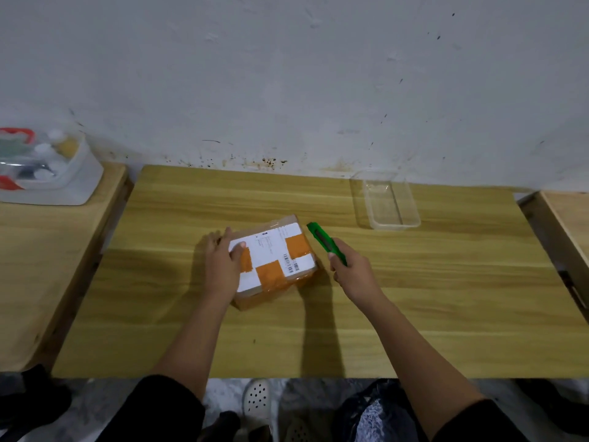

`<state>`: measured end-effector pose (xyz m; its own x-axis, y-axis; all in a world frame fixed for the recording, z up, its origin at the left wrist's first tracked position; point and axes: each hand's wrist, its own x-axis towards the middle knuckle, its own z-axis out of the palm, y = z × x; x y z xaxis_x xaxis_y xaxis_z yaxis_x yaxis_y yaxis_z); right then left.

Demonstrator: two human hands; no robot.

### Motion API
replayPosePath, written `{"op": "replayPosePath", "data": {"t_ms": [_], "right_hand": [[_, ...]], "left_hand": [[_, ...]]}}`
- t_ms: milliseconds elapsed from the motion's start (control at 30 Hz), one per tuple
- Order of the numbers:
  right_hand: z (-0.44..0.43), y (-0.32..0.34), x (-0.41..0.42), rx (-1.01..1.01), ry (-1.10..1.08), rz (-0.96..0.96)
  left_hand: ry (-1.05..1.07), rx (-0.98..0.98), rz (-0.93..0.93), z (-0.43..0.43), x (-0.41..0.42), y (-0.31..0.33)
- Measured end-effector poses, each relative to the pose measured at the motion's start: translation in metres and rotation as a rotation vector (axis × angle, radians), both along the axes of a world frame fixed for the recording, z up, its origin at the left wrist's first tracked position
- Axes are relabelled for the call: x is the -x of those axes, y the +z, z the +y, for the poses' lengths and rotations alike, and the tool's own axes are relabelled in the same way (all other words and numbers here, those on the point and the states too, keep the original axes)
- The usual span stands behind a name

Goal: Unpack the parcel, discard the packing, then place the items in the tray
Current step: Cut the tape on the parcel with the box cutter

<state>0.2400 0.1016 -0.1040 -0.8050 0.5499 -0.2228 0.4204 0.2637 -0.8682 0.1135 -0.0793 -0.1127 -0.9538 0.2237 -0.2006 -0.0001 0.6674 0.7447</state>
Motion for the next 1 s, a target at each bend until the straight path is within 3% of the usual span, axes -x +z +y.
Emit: {"op": "replayPosePath", "data": {"t_ms": [133, 533, 1000], "right_hand": [[-0.003, -0.001, 0.010, -0.030, -0.058, 0.032], [-0.017, -0.001, 0.016, -0.099, -0.066, 0.067], [0.007, 0.037, 0.010, -0.220, 0.134, -0.191]], "left_hand": [[0.134, -0.058, -0.009, 0.007, -0.012, -0.002], [0.126, -0.143, -0.040, 0.003, -0.014, 0.002], [0.217, -0.128, 0.026, 0.012, -0.017, 0.000]]}}
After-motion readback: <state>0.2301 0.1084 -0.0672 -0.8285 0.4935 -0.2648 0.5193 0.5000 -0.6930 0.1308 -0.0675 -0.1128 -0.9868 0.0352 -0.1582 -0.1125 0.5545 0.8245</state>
